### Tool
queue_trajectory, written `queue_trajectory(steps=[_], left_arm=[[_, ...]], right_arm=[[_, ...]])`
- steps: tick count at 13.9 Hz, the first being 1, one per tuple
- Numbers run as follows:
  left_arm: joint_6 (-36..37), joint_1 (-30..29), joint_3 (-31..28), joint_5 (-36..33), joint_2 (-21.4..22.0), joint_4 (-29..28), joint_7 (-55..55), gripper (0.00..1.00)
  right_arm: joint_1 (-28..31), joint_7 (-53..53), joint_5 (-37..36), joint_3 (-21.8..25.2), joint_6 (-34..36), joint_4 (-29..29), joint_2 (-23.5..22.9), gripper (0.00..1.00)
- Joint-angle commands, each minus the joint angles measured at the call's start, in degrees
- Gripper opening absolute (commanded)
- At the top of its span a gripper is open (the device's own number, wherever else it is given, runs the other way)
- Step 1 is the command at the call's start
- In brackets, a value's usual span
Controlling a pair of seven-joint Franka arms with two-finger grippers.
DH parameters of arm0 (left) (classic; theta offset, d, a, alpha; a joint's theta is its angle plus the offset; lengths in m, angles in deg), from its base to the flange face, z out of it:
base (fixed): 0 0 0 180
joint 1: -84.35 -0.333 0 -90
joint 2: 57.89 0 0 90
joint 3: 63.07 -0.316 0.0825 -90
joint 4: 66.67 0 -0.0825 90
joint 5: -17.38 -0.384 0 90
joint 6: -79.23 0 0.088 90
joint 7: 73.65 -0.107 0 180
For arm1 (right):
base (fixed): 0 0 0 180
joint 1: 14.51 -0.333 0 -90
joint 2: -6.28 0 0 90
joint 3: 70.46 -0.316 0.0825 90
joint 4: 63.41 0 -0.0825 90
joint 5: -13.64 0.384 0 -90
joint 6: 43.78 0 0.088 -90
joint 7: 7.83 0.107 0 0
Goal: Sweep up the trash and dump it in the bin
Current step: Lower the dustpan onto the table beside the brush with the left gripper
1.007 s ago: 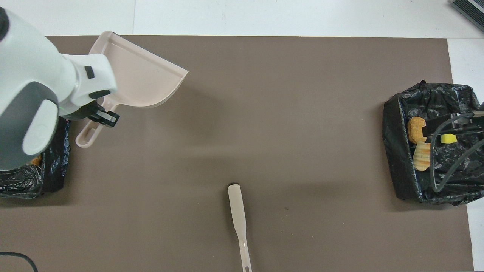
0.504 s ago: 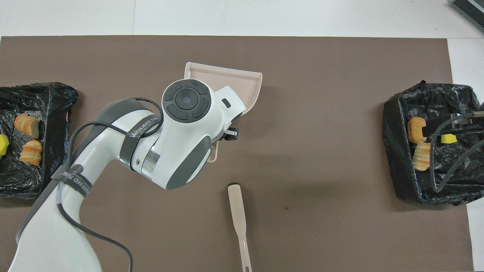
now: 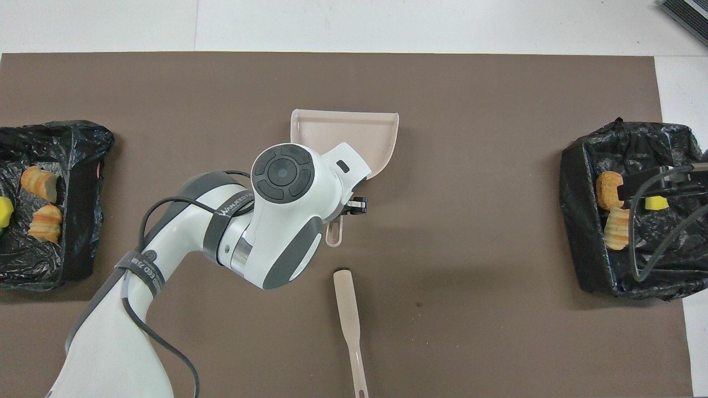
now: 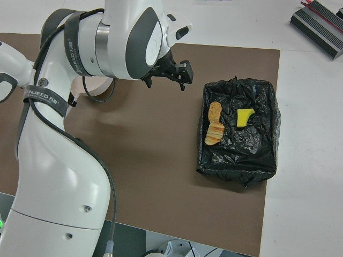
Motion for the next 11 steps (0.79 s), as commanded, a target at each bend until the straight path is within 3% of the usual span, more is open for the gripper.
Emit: queue_trajectory(steps=[1,9,10,11], left_arm=[[-1.93,1.81,-0.95,1.15,1.94,-3.56,0.32,0.00],[-1.40,2.95,-1.04,1.24,0.80,-4.62,1.80,0.00],[-2.19,2.87,-1.04,1.15,0.80,-4.71,3.21,0.19],[-2.63,2.69,-1.04,1.15,0.71,-4.54,4.52,0.71]], right_arm=[[0.24,0.90,1.06,-0.20,-1.62,1.79,1.34,1.00],[0.24,0.90,1.06,-0.20,-1.62,1.88,1.34,1.00],[0.24,0.90,1.06,-0.20,-1.62,1.88,1.34,1.00],[0.24,0.90,1.06,-0.20,-1.62,1.79,1.34,1.00]])
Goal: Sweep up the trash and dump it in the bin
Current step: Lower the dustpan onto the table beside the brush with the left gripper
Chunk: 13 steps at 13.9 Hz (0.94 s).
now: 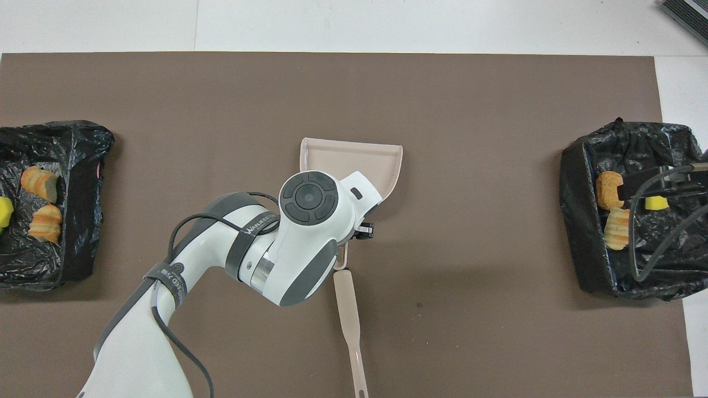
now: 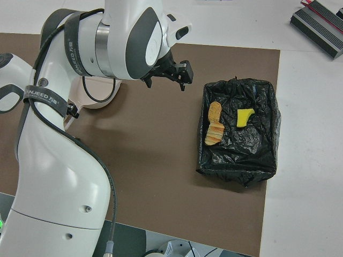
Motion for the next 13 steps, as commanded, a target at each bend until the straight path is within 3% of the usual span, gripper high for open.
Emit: queue_trajectory(steps=[1,5,13], left_arm=[[-3.20,0.93,-1.02,0.94,0.77,-1.15,2.38,1.00],[-1.90,0.05,-1.37,0.94,1.90,-0.97,2.03,1.00],[8.29,-14.44,-1.64,0.23,8.84,0.52,-0.33,1.00]], right_arm=[[0.24,0.90,1.06,-0.20,-1.62,1.79,1.34,1.00],[0.24,0.90,1.06,-0.20,-1.62,1.88,1.34,1.00],[0.24,0.90,1.06,-0.20,-1.62,1.79,1.34,1.00]])
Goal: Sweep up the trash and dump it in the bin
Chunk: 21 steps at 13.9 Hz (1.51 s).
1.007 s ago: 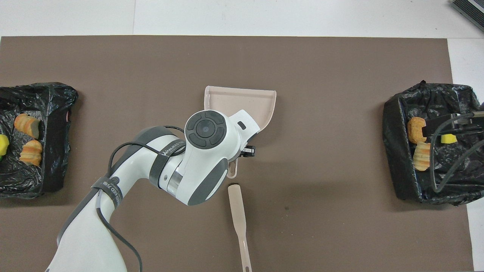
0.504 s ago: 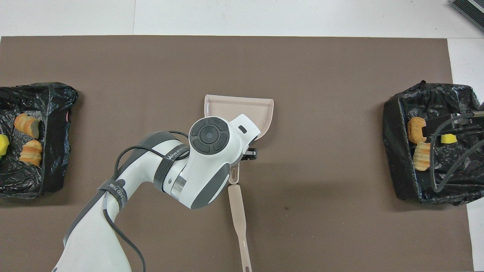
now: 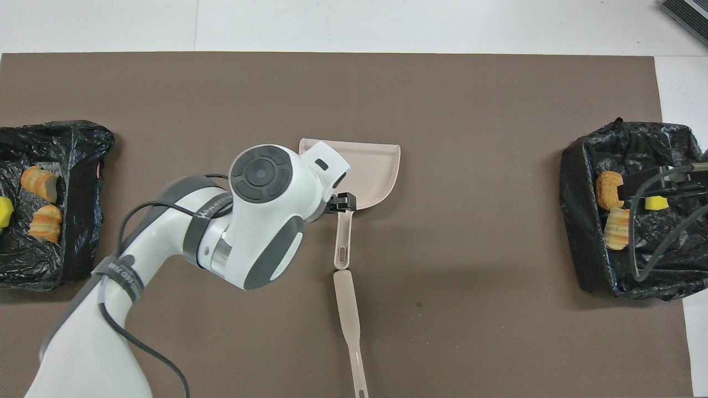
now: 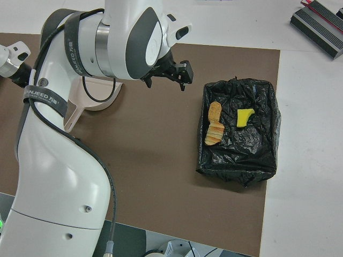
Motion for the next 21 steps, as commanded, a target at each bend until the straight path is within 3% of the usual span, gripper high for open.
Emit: queue_trajectory(steps=[1,6,10,13,15,21], left_arm=[[4.78,-4.16,0.32,0.24,3.01,-1.42,-2.70,1.00],[11.02,-11.11,0.32,0.24,6.69,-3.18,-16.67,1.00],[14.29,-15.58,0.24,0.15,8.99,-2.57,-20.11,1.00],[15.95,-16.39,-0.37,-0.90,11.10,-1.69,-21.43,1.00],[17.18,-16.39,-0.47,-7.73,12.42,-0.63,-24.94,1.00],[22.63,-18.14,-1.69,-6.19,16.10,0.51,-27.94,1.00]], right_arm=[[0.24,0.90,1.06,-0.20,-1.62,1.79,1.34,1.00],[0.24,0.90,1.06,-0.20,-1.62,1.88,1.34,1.00],[0.24,0.90,1.06,-0.20,-1.62,1.88,1.34,1.00],[0.24,0.90,1.06,-0.20,-1.70,1.79,1.34,1.00],[0.24,0.90,1.06,-0.20,-1.71,1.79,1.34,1.00],[-0.02,0.72,0.01,-0.81,-1.44,1.61,1.51,1.00]])
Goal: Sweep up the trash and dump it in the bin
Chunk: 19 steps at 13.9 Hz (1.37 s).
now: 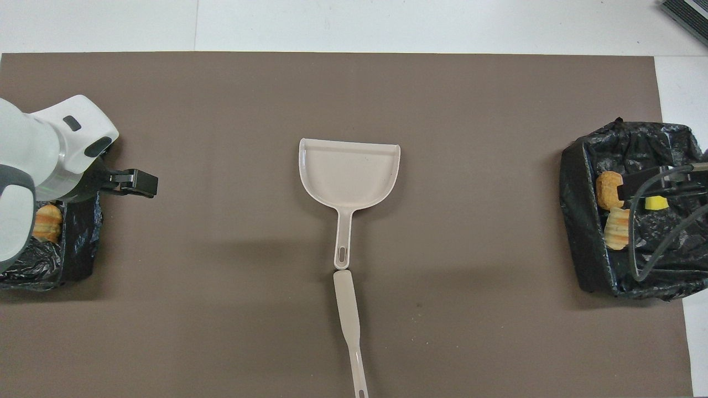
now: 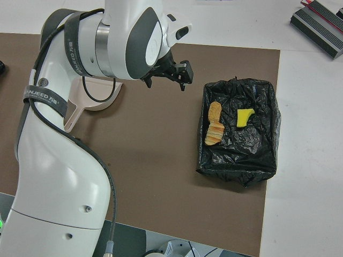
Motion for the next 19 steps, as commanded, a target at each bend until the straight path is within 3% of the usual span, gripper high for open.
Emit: queue_trajectory(steps=[1,3,8,19], left_arm=[[2.30,-2.38,-0.21,2.88,3.14,-0.04,-1.09,1.00],[2.65,-3.80,-0.29,4.40,4.56,0.57,-1.26,1.00],[12.75,-3.36,0.14,2.65,2.72,10.23,-2.58,1.00],[9.51,-3.45,0.15,3.61,4.39,9.27,-2.23,1.00]], right_arm=[[-1.13,0.98,-0.08,-0.77,-1.27,1.61,1.68,1.00],[-2.46,1.16,-0.17,-0.86,-0.83,1.61,1.94,1.00],[-2.64,2.21,0.09,-1.12,4.70,-3.39,-0.24,1.00],[-2.55,4.41,0.80,-0.68,2.78,-3.40,-0.25,1.00]])
